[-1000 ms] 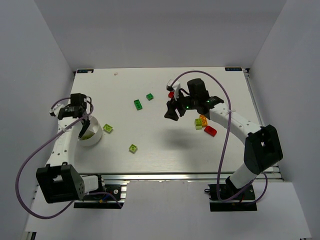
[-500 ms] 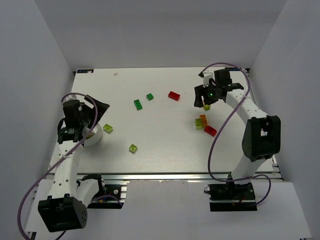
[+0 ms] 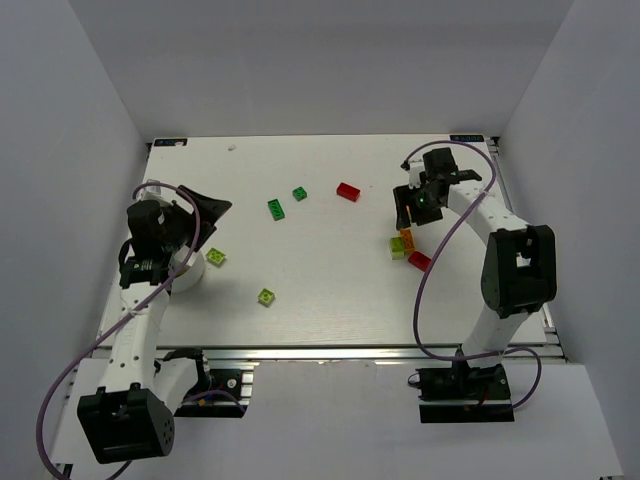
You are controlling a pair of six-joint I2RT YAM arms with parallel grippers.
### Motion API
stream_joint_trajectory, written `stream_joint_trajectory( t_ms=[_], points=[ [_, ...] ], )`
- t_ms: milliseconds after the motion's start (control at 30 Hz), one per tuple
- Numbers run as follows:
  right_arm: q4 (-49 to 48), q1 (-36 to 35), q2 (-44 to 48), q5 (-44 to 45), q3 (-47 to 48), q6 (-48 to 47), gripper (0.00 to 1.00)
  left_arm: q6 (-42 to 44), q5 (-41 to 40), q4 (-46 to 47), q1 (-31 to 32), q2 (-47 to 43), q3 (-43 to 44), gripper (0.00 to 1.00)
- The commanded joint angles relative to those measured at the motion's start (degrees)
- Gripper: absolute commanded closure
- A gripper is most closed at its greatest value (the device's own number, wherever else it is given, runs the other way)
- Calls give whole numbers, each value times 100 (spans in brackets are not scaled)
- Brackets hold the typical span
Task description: Sort the legos into containers by color
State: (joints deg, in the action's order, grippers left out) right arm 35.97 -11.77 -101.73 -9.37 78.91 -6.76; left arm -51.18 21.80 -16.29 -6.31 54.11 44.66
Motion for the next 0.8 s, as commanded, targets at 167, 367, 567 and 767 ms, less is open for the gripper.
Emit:
stream_joint_trajectory(
  t_ms=[167,367,567,767],
  points=[
    [-125,-343,128,-267,-412,562,32,-200,228,188,-2,-207,-63,5],
    [-169,-554,-101,101,-237,588,33,-244,254,162,7,-181,-10,5],
    [-213,-625,-277,567,-183,545,36,-261,193,109,7,-330,-98,5],
    [-257,-695,-286,726,-306,509,38,-314,158,100,15,-489,-265,5]
  ],
)
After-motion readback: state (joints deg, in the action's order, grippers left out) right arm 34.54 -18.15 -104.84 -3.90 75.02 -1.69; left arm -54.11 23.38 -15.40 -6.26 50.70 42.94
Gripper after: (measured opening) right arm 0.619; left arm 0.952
